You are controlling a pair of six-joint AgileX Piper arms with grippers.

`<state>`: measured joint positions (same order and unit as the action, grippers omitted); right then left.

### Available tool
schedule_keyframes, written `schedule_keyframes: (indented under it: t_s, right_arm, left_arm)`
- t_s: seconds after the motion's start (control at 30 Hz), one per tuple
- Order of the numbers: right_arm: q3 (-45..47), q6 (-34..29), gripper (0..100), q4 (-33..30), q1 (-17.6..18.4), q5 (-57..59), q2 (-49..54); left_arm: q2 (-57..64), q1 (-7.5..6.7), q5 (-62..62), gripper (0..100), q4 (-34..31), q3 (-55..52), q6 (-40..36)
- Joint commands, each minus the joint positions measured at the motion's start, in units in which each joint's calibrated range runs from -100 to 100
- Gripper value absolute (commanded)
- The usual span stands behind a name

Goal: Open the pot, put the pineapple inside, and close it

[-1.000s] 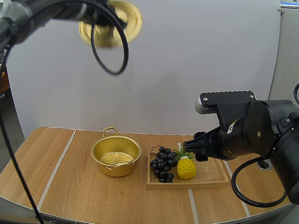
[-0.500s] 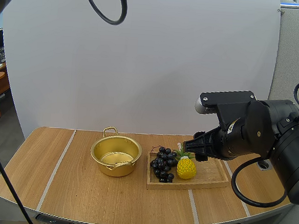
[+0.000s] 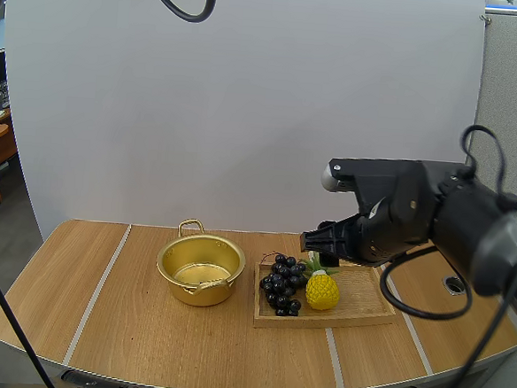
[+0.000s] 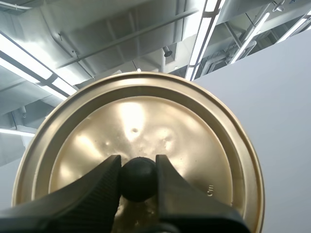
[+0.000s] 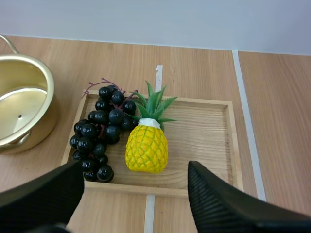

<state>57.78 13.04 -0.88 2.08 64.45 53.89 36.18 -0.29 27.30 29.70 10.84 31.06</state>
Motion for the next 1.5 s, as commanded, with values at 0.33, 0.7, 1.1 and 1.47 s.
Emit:
schedule_keyframes:
  t_s: [0.33,0.7,1.1,1.47]
  right_arm:
    - [-3.9,1.9,100,-0.3,-0.2,-7.3,-15.1]
    - [-7.2,1.9,100,-0.3,-0.2,-9.0,-22.2]
    - [-7.2,1.9,100,-0.2,-0.2,-13.6,-31.9]
    - [-7.2,1.9,100,0.1,-0.2,-15.3,-36.2]
  left_arm:
    - [0.3,-0.01,-1.9,0,-0.8,0.5,-0.4]
    - [0.3,-0.01,-1.9,0,-0.8,0.5,-0.4]
    - [0.3,-0.01,-1.9,0,-0.8,0.5,-0.4]
    - [0.3,-0.01,-1.9,0,-0.8,0.5,-0.4]
